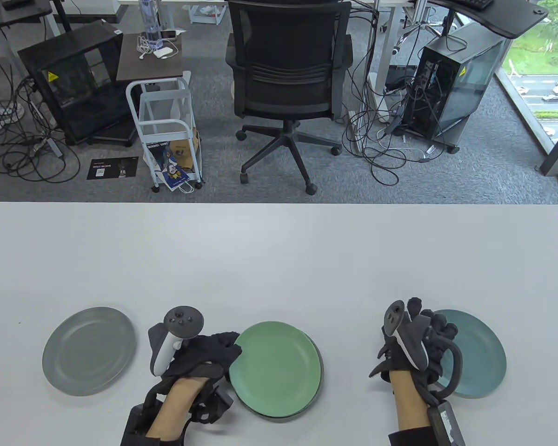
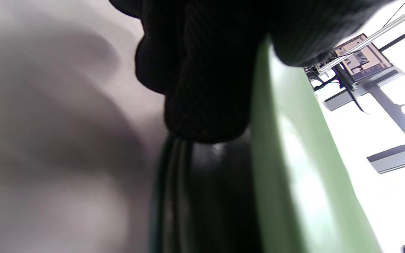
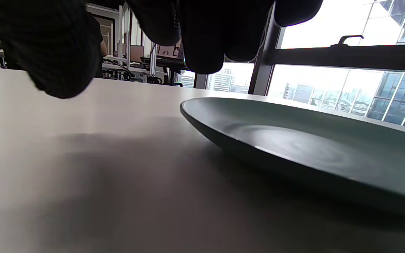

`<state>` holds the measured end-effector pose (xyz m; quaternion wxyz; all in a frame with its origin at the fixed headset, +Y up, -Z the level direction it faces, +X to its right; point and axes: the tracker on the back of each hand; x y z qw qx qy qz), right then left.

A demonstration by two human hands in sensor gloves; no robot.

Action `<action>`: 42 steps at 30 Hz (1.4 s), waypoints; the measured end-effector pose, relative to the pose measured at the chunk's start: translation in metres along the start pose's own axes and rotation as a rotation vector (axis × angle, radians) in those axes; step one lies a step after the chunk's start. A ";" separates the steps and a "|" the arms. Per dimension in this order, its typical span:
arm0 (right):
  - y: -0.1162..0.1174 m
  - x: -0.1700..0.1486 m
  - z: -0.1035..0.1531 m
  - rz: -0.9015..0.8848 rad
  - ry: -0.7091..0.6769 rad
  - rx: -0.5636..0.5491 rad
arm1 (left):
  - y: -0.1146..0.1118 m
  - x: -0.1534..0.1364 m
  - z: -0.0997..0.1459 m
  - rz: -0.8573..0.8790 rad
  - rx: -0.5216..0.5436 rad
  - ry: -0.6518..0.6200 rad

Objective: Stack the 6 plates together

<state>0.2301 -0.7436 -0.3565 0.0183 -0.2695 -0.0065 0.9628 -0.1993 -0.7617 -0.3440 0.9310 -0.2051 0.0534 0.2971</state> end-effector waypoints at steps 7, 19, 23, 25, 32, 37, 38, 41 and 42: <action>0.007 -0.008 -0.007 0.018 0.066 0.084 | 0.006 0.006 0.011 -0.241 0.263 0.116; 0.017 -0.025 -0.022 -0.005 0.132 0.127 | 0.006 0.007 0.015 -0.252 0.311 0.127; 0.018 -0.028 -0.023 -0.022 0.145 0.146 | 0.006 0.007 0.016 -0.253 0.305 0.127; 0.017 -0.028 -0.022 -0.011 0.139 0.130 | 0.007 0.007 0.016 -0.246 0.302 0.126; 0.015 -0.030 -0.024 -0.020 0.131 0.069 | 0.007 0.006 0.015 -0.224 0.295 0.118; 0.001 -0.029 -0.021 -0.017 0.112 -0.045 | 0.008 0.005 0.016 -0.207 0.291 0.115; -0.002 -0.030 -0.019 -0.019 0.102 -0.075 | 0.008 0.005 0.016 -0.203 0.291 0.113; -0.010 -0.034 -0.015 -0.057 0.084 -0.166 | 0.009 0.004 0.015 -0.190 0.290 0.111; -0.011 -0.034 -0.015 -0.066 0.070 -0.191 | 0.009 0.003 0.015 -0.185 0.291 0.111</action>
Point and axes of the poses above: the tracker on the back of each hand, its own x axis roughly to the thumb side, its own z axis roughly from the fingertips to the wrist, y = z × x, and after that the axes turned 8 degrees about -z, right-handed
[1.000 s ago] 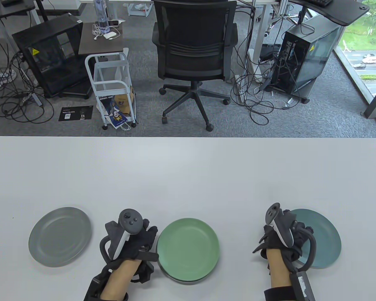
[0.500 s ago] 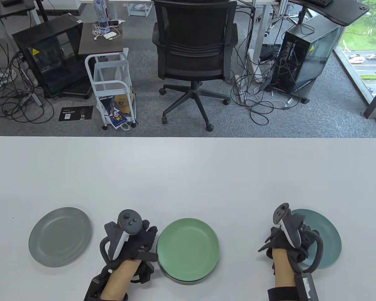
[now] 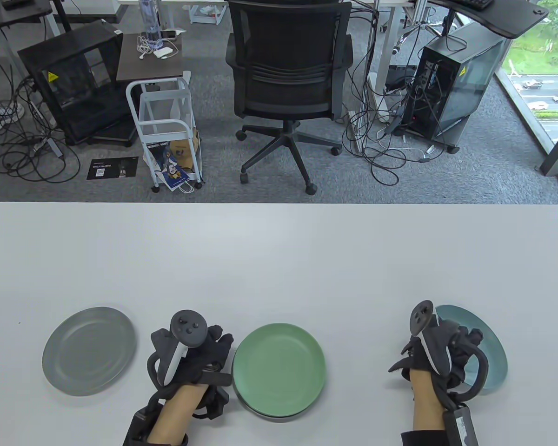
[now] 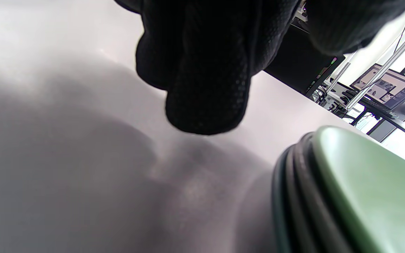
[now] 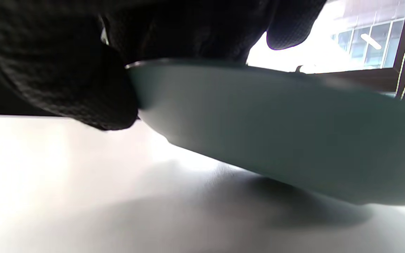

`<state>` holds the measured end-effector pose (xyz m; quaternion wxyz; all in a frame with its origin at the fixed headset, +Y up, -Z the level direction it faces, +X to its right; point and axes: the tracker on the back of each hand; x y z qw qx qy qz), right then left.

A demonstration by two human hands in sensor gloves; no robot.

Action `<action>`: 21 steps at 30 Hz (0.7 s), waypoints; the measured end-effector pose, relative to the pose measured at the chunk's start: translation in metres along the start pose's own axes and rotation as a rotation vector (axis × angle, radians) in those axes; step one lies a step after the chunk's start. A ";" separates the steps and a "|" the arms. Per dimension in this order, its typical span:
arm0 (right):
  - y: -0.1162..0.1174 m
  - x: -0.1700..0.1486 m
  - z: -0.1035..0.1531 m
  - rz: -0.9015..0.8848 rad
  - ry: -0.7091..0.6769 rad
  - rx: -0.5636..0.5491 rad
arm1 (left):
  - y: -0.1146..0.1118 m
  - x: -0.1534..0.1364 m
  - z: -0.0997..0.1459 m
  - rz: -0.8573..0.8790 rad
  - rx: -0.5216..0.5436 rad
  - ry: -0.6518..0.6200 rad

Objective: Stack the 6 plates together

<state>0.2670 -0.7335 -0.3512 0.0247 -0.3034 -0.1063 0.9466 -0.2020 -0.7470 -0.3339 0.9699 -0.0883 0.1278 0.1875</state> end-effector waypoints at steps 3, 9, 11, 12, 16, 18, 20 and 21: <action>-0.001 0.004 0.004 -0.024 -0.054 -0.051 | 0.000 -0.001 0.000 0.005 0.001 0.002; -0.002 0.025 0.019 -0.060 -0.248 -0.161 | 0.002 -0.004 -0.001 0.034 0.004 0.010; -0.004 0.034 0.027 -0.080 -0.315 -0.222 | 0.002 -0.006 -0.002 0.046 0.005 0.017; -0.005 0.038 0.030 -0.097 -0.356 -0.231 | 0.002 -0.007 -0.003 0.052 0.006 0.019; -0.010 0.058 0.048 -0.155 -0.475 -0.290 | 0.005 -0.011 -0.003 0.083 0.015 0.030; -0.011 0.067 0.057 -0.176 -0.526 -0.315 | 0.006 -0.012 -0.004 0.105 0.018 0.032; -0.012 0.074 0.064 -0.183 -0.575 -0.327 | 0.007 -0.014 -0.004 0.135 0.023 0.035; -0.013 0.078 0.069 -0.198 -0.605 -0.347 | 0.007 -0.015 -0.003 0.151 0.029 0.035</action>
Point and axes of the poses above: the tracker on the back of each hand, its own x axis roughly to the thumb side, its own z axis roughly from the fingertips to the wrist, y = z × x, and after that the axes turned 8 degrees about -z, right-handed
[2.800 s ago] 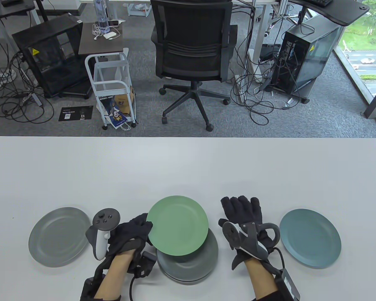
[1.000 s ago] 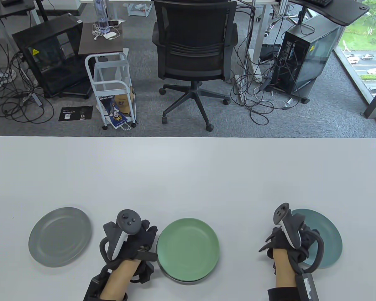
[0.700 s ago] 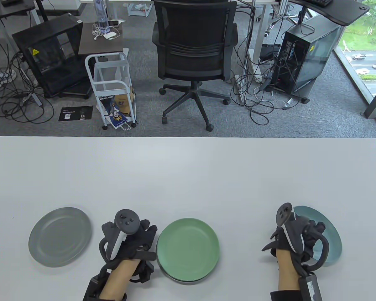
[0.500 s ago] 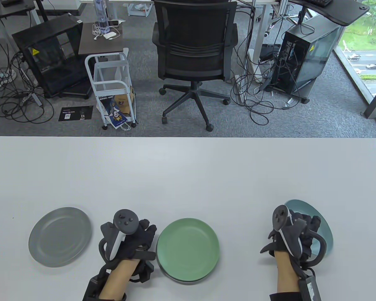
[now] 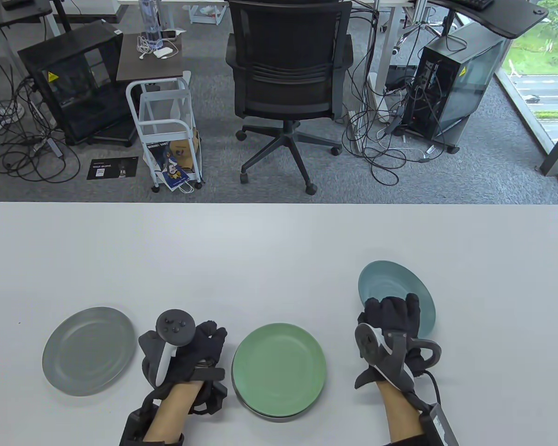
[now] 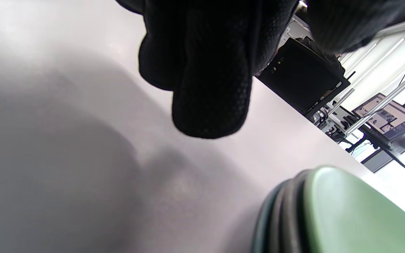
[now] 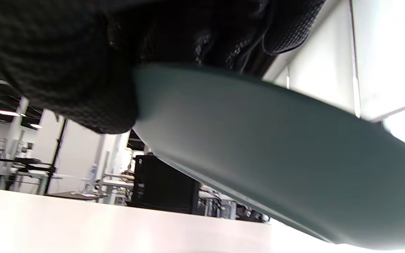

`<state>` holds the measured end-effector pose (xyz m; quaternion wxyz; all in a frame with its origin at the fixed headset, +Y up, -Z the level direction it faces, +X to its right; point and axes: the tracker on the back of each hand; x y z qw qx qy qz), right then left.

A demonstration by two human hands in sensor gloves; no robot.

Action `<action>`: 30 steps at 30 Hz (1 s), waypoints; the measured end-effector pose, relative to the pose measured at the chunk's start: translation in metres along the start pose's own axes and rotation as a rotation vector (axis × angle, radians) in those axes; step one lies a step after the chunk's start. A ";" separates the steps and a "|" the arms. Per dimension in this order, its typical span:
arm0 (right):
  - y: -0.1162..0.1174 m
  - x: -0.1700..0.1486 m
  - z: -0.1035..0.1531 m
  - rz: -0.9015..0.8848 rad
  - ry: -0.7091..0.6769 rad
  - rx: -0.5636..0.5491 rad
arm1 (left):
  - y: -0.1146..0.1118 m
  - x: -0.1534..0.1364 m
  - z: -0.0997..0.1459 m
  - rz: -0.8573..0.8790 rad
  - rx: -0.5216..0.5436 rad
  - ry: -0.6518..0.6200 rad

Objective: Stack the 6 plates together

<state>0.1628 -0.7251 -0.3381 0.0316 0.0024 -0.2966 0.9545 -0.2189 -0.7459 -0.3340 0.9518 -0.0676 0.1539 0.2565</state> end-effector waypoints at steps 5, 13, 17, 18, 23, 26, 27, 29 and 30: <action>-0.002 0.022 0.005 -0.054 -0.104 -0.032 | 0.004 -0.002 0.002 0.078 0.031 -0.005; -0.012 0.051 0.011 -0.117 -0.245 -0.065 | 0.007 -0.006 0.002 0.152 0.052 0.003; -0.018 0.069 0.015 -0.136 -0.333 -0.091 | 0.008 -0.007 0.003 0.219 0.053 0.002; -0.021 0.074 0.017 -0.145 -0.360 -0.098 | 0.008 -0.007 0.003 0.236 0.046 0.001; -0.029 0.095 0.025 -0.182 -0.456 -0.126 | 0.009 -0.010 0.003 0.329 0.047 0.008; -0.034 0.108 0.030 -0.202 -0.514 -0.142 | 0.009 -0.010 0.004 0.379 0.018 0.002; -0.034 0.110 0.031 -0.204 -0.526 -0.139 | 0.008 -0.009 0.004 0.389 0.006 0.000; -0.036 0.117 0.035 -0.217 -0.562 -0.144 | 0.004 -0.008 0.004 0.436 -0.049 -0.004; -0.036 0.119 0.036 -0.223 -0.577 -0.145 | 0.002 -0.008 0.003 0.456 -0.067 0.000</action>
Point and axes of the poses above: the tracker on the back of each hand, its own x axis roughly to the thumb side, its own z axis roughly from the fingertips to the wrist, y = z × x, and after that the axes turned 8 degrees about -z, right-handed
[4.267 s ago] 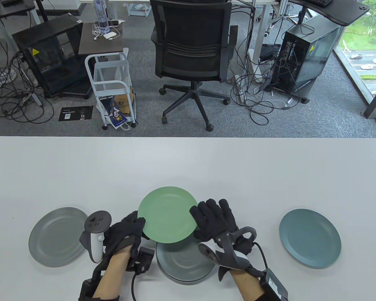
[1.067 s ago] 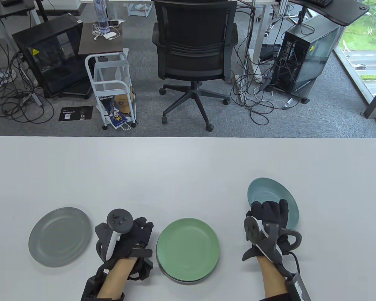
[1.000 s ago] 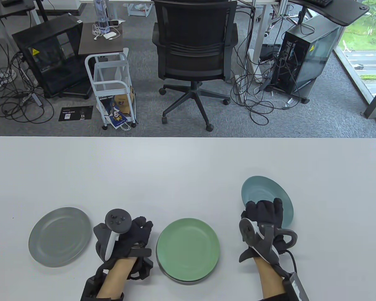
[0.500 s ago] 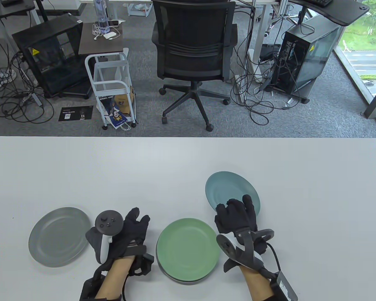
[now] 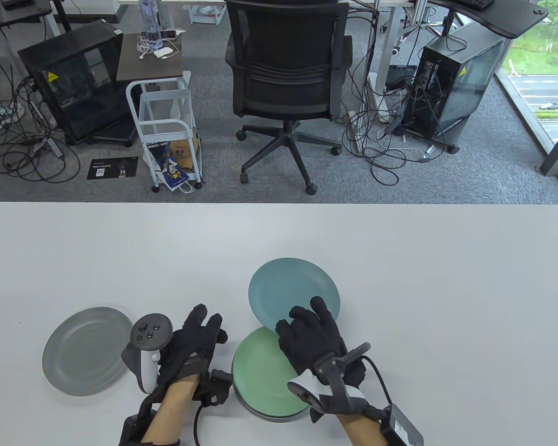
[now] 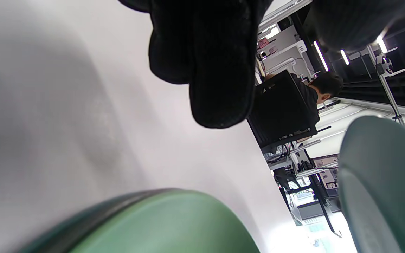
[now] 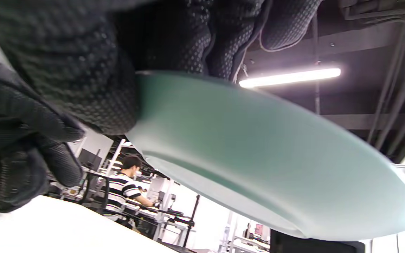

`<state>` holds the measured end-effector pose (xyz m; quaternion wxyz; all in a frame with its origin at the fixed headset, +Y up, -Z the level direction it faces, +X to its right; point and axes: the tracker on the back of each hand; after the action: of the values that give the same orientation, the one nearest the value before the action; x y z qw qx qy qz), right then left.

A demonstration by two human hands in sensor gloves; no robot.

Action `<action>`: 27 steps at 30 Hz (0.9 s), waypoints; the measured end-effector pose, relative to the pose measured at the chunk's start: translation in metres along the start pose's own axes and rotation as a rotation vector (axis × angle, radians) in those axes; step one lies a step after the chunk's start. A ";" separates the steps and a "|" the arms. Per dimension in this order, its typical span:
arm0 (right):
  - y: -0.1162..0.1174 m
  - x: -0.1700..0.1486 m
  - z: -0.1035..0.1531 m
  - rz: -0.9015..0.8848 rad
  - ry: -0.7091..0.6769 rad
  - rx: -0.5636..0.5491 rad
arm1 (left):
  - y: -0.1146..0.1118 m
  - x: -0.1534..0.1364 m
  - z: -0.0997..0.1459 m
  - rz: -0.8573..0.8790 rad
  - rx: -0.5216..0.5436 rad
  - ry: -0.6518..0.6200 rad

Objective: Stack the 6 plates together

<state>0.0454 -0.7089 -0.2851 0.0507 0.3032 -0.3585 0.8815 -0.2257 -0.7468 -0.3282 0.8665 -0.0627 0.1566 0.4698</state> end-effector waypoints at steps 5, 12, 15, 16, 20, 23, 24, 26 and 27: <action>0.001 0.014 -0.002 -0.005 -0.055 -0.003 | -0.005 -0.003 -0.002 0.056 -0.051 0.017; 0.001 0.030 -0.003 -0.012 -0.122 -0.003 | -0.006 -0.005 -0.002 0.115 -0.079 0.030; 0.001 0.031 -0.003 -0.015 -0.128 -0.004 | -0.005 -0.008 -0.004 0.184 -0.093 0.023; 0.000 0.031 -0.004 -0.019 -0.129 -0.002 | -0.005 -0.008 -0.004 0.198 -0.095 0.019; 0.002 0.037 -0.003 -0.010 -0.168 0.018 | -0.006 -0.009 -0.004 0.239 -0.100 -0.001; 0.003 0.044 -0.003 -0.015 -0.194 0.020 | -0.006 -0.008 -0.005 0.201 -0.099 0.006; 0.003 0.045 -0.004 -0.012 -0.203 0.024 | -0.006 -0.008 -0.006 0.190 -0.102 0.010; 0.003 0.049 -0.003 0.012 -0.235 0.030 | -0.006 -0.008 -0.006 0.171 -0.100 0.025; 0.003 0.050 -0.003 0.015 -0.244 0.030 | -0.006 -0.008 -0.007 0.152 -0.104 0.027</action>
<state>0.0028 -0.7158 -0.2602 -0.0043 0.4060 -0.3511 0.8437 -0.2259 -0.7579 -0.3321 0.8216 -0.1019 0.1479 0.5410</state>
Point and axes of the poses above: the tracker on the back of each hand, its own x axis roughly to the thumb side, its own z axis roughly from the fingertips to the wrist, y = z × x, and after that the axes turned 8 degrees about -z, right-handed
